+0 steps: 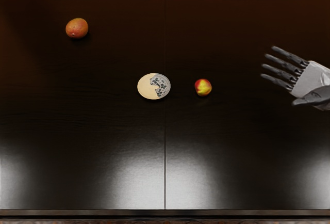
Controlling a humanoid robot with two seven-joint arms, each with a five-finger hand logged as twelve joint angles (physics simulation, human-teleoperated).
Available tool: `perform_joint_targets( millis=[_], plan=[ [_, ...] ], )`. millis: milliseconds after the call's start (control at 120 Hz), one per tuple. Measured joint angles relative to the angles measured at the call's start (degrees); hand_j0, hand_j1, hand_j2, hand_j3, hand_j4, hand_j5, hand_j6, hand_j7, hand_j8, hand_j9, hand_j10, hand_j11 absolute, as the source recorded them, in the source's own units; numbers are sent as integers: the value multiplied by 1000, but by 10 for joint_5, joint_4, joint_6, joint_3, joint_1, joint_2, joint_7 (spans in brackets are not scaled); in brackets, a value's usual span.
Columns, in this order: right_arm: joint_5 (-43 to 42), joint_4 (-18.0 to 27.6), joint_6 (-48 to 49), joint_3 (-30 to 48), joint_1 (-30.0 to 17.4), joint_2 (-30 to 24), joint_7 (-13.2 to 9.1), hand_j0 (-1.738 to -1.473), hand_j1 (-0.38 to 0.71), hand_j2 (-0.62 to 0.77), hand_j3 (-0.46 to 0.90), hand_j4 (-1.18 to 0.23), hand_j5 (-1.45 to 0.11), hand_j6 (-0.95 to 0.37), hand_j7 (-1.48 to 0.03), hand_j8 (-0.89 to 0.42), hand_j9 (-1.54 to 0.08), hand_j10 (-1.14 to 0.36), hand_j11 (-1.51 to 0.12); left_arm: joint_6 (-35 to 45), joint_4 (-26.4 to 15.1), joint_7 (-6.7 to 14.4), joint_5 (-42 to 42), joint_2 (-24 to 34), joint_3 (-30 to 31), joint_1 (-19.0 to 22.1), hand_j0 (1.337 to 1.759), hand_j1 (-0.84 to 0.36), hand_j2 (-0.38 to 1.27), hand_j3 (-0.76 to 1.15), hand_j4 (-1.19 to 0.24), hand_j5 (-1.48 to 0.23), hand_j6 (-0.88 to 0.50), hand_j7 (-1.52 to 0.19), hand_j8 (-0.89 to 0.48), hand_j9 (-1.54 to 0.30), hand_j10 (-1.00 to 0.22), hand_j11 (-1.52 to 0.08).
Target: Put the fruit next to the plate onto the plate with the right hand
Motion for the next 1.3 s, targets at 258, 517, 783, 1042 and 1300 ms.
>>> perform_joint_targets(
  millis=[258, 517, 783, 1042, 1300],
  plan=[
    [-33, 3, 1, -61, 64, -3, 0, -1658, -323, -2, 0, -21, -29, -20, -29, -21, -29, -21, -29, 0, 0, 0, 0, 0, 0, 0, 1658, 341, 1, 0, -7, -9, -7, -9, -7, -9, -7, -9],
    [-403, 42, -160, -355, 335, -5, 0, -1658, -316, -4, 0, -27, -36, -27, -36, -27, -36, -27, -36, 0, 0, 0, 0, 0, 0, 0, 1658, 341, 1, 0, -7, -9, -7, -9, -7, -9, -7, -9],
    [-616, -32, -322, -601, 497, 83, 0, -1658, -306, -6, 0, -37, -47, -38, -47, -37, -47, -37, -47, 0, 0, 0, 0, 0, 0, 0, 1658, 341, 1, 0, -7, -9, -7, -9, -7, -9, -7, -9],
    [-667, -148, -372, -653, 505, 163, 0, -1658, -282, -10, 0, -59, -74, -60, -74, -59, -74, -58, -74, 0, 0, 0, 0, 0, 0, 0, 1658, 341, 1, 0, -7, -9, -7, -9, -7, -9, -7, -9],
    [-670, -182, -375, -660, 498, 190, 0, -1658, -56, -48, 0, -247, -319, -248, -318, -247, -319, -246, -319, 0, 0, 0, 0, 0, 0, 0, 1658, 341, 1, 0, -7, -9, -7, -9, -7, -9, -7, -9]
  ],
)
